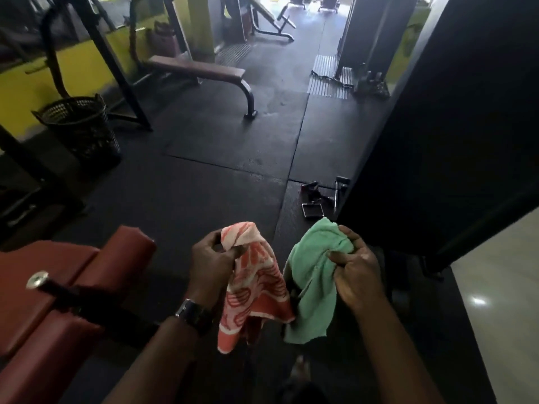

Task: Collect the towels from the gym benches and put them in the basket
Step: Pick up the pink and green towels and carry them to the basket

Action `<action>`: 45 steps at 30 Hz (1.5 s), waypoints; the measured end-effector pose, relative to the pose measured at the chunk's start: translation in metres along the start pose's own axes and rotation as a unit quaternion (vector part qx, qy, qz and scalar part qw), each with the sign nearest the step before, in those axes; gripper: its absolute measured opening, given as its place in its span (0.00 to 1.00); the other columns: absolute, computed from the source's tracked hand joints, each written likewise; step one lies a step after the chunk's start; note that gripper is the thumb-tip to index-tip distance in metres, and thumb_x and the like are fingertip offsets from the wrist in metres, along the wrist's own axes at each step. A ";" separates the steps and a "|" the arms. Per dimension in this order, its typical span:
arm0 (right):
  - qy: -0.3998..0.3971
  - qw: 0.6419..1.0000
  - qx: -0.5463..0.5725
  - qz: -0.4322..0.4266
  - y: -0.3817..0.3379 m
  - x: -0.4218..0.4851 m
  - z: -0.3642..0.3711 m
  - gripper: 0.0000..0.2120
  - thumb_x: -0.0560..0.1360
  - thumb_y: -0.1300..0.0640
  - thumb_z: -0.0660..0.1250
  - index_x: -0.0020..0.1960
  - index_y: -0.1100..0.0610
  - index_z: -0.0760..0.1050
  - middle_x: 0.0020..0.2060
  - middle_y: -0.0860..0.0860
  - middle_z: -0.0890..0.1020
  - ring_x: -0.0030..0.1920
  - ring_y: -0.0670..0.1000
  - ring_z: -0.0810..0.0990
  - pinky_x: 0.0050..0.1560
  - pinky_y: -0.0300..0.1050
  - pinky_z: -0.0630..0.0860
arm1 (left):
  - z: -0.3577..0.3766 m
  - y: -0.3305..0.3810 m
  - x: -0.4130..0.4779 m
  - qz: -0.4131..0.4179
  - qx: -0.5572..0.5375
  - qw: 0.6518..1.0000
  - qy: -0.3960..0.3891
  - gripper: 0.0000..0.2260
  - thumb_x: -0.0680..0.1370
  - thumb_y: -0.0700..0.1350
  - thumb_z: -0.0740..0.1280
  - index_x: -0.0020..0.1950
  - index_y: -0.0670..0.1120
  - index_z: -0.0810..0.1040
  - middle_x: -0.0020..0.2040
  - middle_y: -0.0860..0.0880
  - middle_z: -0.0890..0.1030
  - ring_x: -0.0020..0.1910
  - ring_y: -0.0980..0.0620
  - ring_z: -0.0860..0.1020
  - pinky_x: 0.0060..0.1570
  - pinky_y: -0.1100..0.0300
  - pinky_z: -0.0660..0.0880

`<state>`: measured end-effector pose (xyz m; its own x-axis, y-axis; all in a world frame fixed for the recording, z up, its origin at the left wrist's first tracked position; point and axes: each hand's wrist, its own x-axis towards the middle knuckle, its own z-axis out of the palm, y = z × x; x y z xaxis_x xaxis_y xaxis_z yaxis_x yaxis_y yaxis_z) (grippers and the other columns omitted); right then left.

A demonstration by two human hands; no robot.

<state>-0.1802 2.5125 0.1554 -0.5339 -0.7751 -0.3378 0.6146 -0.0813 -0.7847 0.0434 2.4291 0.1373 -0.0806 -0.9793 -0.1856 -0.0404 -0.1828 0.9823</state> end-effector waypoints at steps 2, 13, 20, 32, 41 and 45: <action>-0.001 1.000 -0.012 0.004 -0.003 0.059 0.013 0.25 0.70 0.81 0.58 0.54 0.57 0.76 0.53 0.56 0.81 0.54 0.56 0.80 0.58 0.53 0.77 | 0.009 0.003 0.049 0.006 0.002 1.000 0.027 0.13 0.67 0.39 0.76 0.49 0.51 0.84 0.44 0.49 0.87 0.46 0.48 0.86 0.42 0.53 0.83; -0.103 0.992 -0.029 0.059 -0.036 0.347 0.155 0.21 0.71 0.79 0.62 0.53 0.57 0.76 0.56 0.63 0.79 0.54 0.61 0.79 0.61 0.60 0.75 | 0.058 0.070 0.279 0.035 -0.004 0.983 0.181 0.15 0.58 0.52 0.77 0.44 0.56 0.85 0.42 0.55 0.87 0.38 0.59 0.84 0.34 0.64 0.79; -0.173 0.982 -0.048 0.065 -0.033 0.481 0.265 0.22 0.67 0.80 0.63 0.50 0.56 0.77 0.49 0.57 0.82 0.47 0.55 0.83 0.49 0.49 0.82 | 0.039 0.080 0.425 -0.005 -0.078 0.953 0.292 0.15 0.66 0.38 0.78 0.49 0.49 0.83 0.46 0.47 0.86 0.48 0.44 0.85 0.50 0.43 0.82; -0.202 0.973 -0.088 0.068 0.016 0.705 0.497 0.21 0.69 0.79 0.63 0.52 0.57 0.76 0.49 0.57 0.81 0.43 0.53 0.83 0.42 0.45 0.83 | -0.042 0.126 0.728 -0.039 -0.134 0.932 0.333 0.13 0.68 0.34 0.77 0.44 0.51 0.82 0.46 0.47 0.85 0.48 0.46 0.84 0.53 0.41 0.81; -0.237 0.960 -0.093 0.115 0.090 0.819 0.676 0.21 0.70 0.78 0.62 0.51 0.56 0.77 0.48 0.56 0.82 0.43 0.52 0.84 0.42 0.45 0.83 | -0.132 0.165 0.888 -0.028 -0.165 0.898 0.406 0.22 0.71 0.32 0.75 0.63 0.43 0.76 0.55 0.44 0.82 0.55 0.43 0.82 0.56 0.45 0.80; -0.256 0.951 -0.101 0.142 0.136 0.882 0.765 0.21 0.69 0.78 0.61 0.50 0.56 0.78 0.45 0.54 0.84 0.41 0.51 0.85 0.40 0.45 0.83 | -0.176 0.175 0.973 -0.018 -0.143 0.897 0.419 0.14 0.72 0.32 0.73 0.53 0.47 0.81 0.50 0.47 0.84 0.52 0.47 0.83 0.47 0.57 0.79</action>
<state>-0.1233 1.3383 0.1489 0.0214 -0.9553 -0.2947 0.5404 0.2591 -0.8005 0.1335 1.4291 0.1335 0.6964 -0.6724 -0.2506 0.2387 -0.1123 0.9646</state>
